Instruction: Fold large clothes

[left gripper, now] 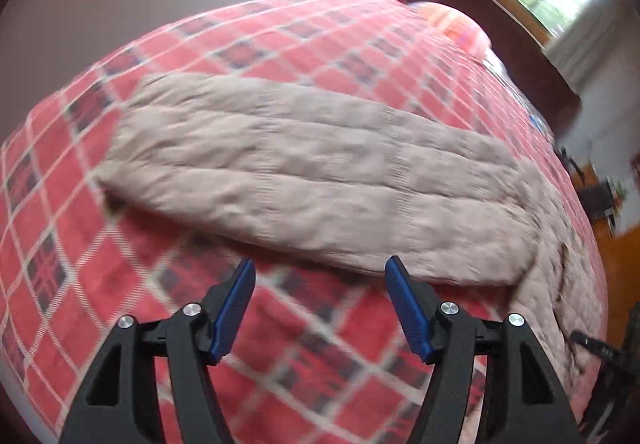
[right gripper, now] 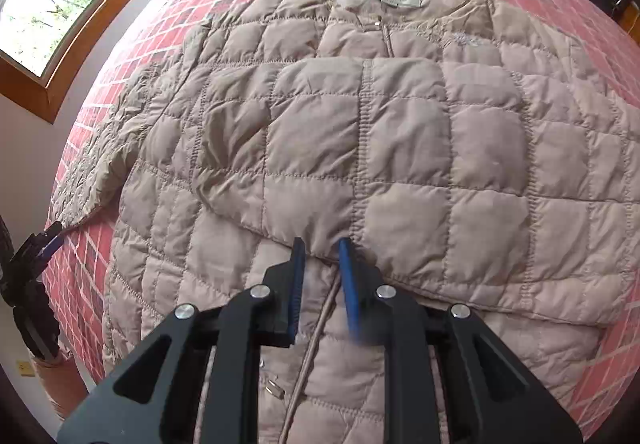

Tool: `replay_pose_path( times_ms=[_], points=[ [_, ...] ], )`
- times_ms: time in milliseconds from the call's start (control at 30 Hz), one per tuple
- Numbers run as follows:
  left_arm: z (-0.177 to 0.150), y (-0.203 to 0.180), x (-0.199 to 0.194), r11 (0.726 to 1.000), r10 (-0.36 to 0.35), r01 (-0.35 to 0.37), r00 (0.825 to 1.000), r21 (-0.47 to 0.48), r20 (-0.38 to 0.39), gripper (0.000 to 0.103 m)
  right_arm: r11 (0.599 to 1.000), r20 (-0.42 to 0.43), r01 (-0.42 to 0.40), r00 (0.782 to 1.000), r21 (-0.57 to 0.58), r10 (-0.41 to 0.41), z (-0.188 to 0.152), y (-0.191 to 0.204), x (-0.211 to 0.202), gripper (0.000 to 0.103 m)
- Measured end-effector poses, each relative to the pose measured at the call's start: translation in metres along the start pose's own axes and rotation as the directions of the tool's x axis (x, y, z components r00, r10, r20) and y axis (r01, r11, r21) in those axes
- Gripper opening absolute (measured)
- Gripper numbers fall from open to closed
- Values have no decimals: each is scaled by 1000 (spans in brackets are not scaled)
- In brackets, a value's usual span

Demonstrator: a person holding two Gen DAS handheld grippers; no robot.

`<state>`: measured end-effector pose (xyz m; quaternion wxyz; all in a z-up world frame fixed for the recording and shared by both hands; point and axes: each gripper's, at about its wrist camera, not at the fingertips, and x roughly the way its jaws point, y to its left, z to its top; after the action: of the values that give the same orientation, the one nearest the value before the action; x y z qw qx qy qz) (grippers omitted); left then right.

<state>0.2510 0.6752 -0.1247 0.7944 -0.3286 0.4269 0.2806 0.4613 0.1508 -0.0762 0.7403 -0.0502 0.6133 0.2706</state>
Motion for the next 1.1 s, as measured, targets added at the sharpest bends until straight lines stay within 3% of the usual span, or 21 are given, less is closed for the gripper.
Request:
replay_pose_path(
  times_ms=[133, 300, 400, 467, 567, 833, 1100],
  points=[
    [14, 49, 12, 991, -9, 13, 999, -132, 30, 67, 1000, -13, 14, 1000, 6, -14, 4, 4, 14, 19],
    [34, 69, 21, 978, -41, 54, 997, -201, 68, 65, 1000, -17, 20, 1000, 1, -20, 6, 3, 20, 19],
    [40, 69, 24, 978, 20, -2, 996, -208, 83, 44, 1000, -16, 22, 1000, 3, -22, 5, 5, 24, 19],
    [44, 70, 26, 978, 34, -14, 995, -210, 92, 16, 1000, -13, 29, 1000, -4, -29, 4, 6, 26, 19],
    [47, 73, 27, 976, 29, -8, 995, -219, 91, 8, 999, -9, 43, 999, -20, -43, 4, 8, 29, 19],
    [43, 31, 2, 992, 103, -86, 974, -91, 203, 5, 1000, -8, 27, 1000, -13, -27, 4, 6, 27, 18],
    [31, -46, -31, 996, -24, 2, 962, 84, 271, 4, 1000, -4, 21, 1000, -13, -21, 3, 5, 26, 18]
  ],
)
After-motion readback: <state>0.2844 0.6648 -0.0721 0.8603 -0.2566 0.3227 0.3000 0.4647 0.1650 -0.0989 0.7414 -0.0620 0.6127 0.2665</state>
